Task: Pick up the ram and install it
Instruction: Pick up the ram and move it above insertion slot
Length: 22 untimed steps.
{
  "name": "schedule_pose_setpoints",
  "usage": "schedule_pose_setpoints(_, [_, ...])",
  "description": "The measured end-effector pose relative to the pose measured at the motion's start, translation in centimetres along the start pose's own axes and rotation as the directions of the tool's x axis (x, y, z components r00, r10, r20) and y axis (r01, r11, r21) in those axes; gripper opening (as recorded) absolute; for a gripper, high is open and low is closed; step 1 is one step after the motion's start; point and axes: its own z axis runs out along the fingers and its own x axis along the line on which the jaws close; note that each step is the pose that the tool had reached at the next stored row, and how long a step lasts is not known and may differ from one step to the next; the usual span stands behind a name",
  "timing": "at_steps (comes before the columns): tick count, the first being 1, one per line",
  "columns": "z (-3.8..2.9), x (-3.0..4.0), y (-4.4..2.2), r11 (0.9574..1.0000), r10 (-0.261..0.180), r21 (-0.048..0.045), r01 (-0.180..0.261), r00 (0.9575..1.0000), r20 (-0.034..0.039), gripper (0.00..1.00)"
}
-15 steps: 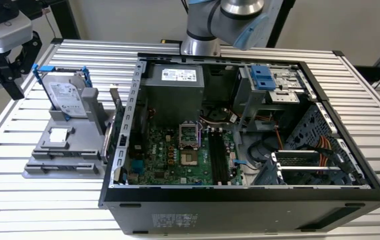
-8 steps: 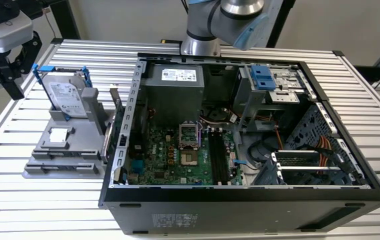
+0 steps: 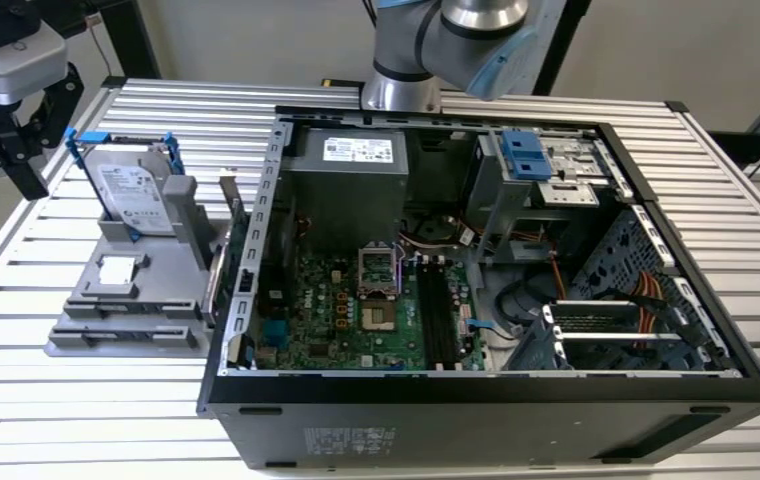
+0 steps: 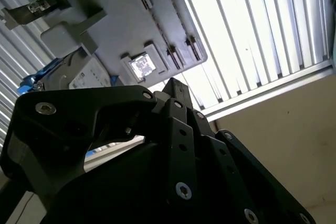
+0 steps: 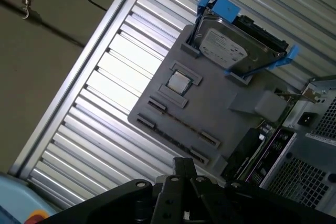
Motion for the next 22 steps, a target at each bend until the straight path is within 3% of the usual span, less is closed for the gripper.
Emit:
schedule_pose_setpoints(11, [0.00,0.00,0.00,0.9999,-0.016,0.0001,0.016,0.9999,-0.0008,0.00])
schedule_pose_setpoints(22, [0.00,0.00,0.00,0.9981,-0.062,0.0004,0.062,0.9980,-0.0031,0.00])
